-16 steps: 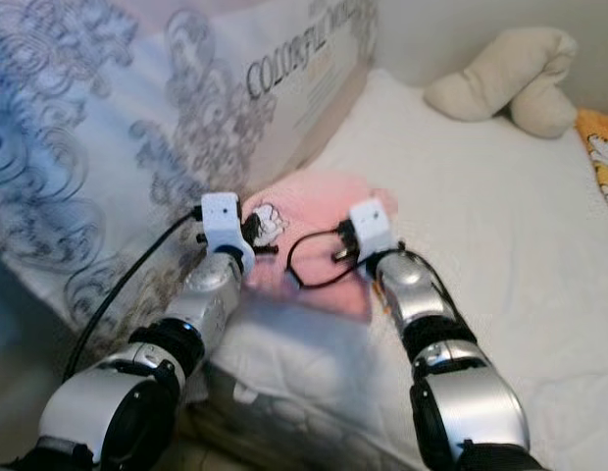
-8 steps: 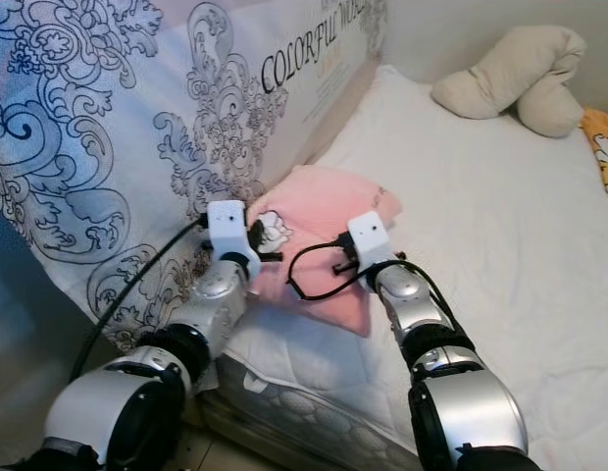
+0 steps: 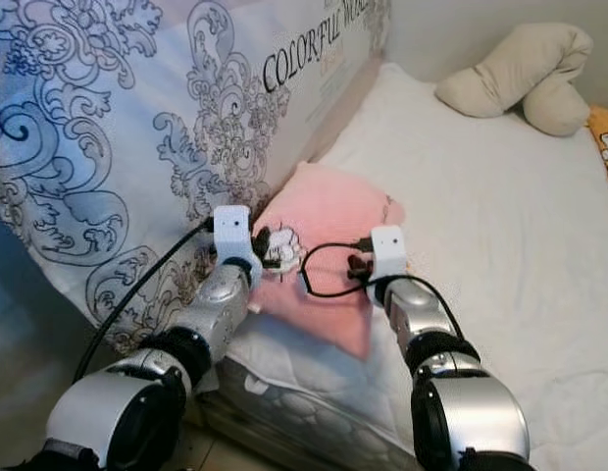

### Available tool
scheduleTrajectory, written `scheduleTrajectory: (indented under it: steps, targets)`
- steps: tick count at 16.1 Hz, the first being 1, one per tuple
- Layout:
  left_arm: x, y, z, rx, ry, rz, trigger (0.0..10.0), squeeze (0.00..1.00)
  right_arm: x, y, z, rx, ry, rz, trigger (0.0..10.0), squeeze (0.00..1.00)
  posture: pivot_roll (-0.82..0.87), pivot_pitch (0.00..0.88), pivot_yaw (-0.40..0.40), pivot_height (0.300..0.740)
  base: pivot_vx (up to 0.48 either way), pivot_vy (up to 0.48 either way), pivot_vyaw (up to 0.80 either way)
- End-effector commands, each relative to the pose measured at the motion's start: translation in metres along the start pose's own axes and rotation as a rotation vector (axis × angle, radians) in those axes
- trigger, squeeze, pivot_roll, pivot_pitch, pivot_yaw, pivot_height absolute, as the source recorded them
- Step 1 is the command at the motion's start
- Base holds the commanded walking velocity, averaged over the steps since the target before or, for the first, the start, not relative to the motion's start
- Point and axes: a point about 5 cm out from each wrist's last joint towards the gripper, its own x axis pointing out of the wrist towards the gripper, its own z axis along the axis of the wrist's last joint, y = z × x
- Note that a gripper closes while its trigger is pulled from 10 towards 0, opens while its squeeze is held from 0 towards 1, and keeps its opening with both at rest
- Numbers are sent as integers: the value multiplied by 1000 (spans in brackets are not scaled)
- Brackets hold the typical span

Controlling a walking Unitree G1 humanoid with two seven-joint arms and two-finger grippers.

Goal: Clean up the room

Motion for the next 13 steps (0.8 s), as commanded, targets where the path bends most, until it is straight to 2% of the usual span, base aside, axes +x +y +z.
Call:
scheduleTrajectory:
  steps: [1,2,4,6,7,9,10,11,12,13]
  targets:
    - [-2,-2,-4,9,-1,-18,10000,1000,-2,-7,-2,-3,-10,-36,10000,1000,146,74,-72,740,0,0,0]
    - [-3,0,-1,19,-37,-40,10000,1000,-4,-12,3,-29,-46,-62,10000,1000,149,60,-67,740,0,0,0]
    - [-8,1,10,98,-156,-111,10000,1000,-11,-24,6,-4,-153,-139,10000,1000,158,24,-58,740,0,0,0]
    - [-15,8,12,161,-212,-148,10000,1000,-22,-27,-7,-10,-221,-187,10000,1000,167,0,-44,740,0,0,0]
    - [-22,13,10,203,-222,-173,10000,1000,-34,-29,-20,16,-251,-243,10000,1000,163,0,-40,740,0,0,0]
    - [-33,20,6,281,-236,-228,10000,1000,-62,-19,-54,56,-263,-301,10000,1000,166,0,-29,740,0,0,0]
    - [-35,21,6,295,-234,-237,10000,1000,-66,-15,-59,56,-254,-295,10000,1000,165,0,-28,740,0,0,0]
    - [-38,27,4,331,-227,-249,10000,1000,-78,-7,-73,76,-242,-289,10000,1000,163,0,-25,740,0,0,0]
    - [-39,38,3,358,-209,-243,10000,1000,-86,-2,-86,160,-212,-289,10000,1000,158,0,-18,740,0,0,0]
    - [-39,40,4,360,-207,-241,10000,1000,-88,-2,-86,179,-217,-296,10000,1000,158,0,-18,740,0,0,0]
